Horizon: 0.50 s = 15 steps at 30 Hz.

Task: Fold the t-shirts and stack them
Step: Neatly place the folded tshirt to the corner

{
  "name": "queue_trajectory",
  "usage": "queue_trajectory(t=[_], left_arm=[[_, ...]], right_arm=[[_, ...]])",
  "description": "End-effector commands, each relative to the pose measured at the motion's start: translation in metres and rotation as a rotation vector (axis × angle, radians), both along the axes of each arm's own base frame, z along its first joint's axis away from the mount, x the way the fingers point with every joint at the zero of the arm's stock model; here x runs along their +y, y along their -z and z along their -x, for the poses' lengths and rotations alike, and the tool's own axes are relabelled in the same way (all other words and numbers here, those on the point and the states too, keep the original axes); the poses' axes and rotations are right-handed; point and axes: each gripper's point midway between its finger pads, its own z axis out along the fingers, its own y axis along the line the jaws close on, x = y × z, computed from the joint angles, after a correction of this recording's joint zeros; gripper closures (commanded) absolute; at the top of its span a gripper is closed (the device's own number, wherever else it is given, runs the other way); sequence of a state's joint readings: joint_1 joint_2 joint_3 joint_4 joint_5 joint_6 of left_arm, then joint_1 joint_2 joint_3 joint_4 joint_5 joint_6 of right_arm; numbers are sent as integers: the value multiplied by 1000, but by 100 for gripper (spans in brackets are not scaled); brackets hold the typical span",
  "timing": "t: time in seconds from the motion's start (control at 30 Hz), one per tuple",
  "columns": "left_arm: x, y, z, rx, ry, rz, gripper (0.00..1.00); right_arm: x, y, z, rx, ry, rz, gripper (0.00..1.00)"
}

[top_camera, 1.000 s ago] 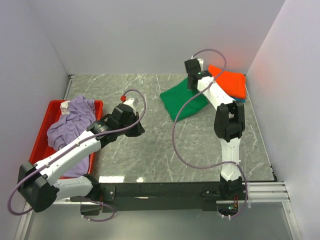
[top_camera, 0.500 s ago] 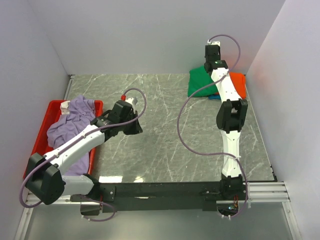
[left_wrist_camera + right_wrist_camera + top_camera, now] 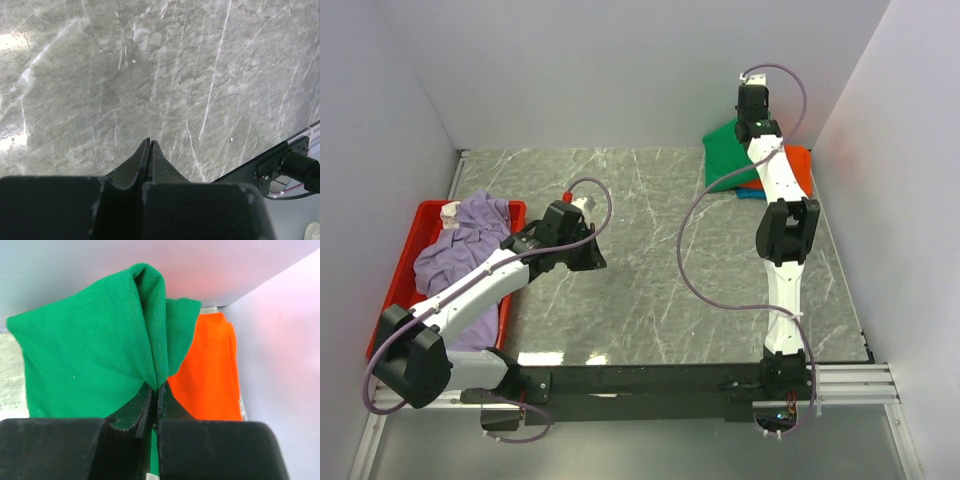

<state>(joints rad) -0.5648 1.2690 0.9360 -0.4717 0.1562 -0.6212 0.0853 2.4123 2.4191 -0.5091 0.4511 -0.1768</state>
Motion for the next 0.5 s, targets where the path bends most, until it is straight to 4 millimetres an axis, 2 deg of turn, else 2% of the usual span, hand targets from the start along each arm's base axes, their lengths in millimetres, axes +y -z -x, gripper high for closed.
queue_trajectory(t=[0.0,0.47], left_arm=[[-7,-10,-3,-35,29,42,99],[-7,-11,-1,-35,35,55,99]], right_arm=[[-13,-110,13,-224,21,7,100],[-22,-136,25,-265,36,16,100]])
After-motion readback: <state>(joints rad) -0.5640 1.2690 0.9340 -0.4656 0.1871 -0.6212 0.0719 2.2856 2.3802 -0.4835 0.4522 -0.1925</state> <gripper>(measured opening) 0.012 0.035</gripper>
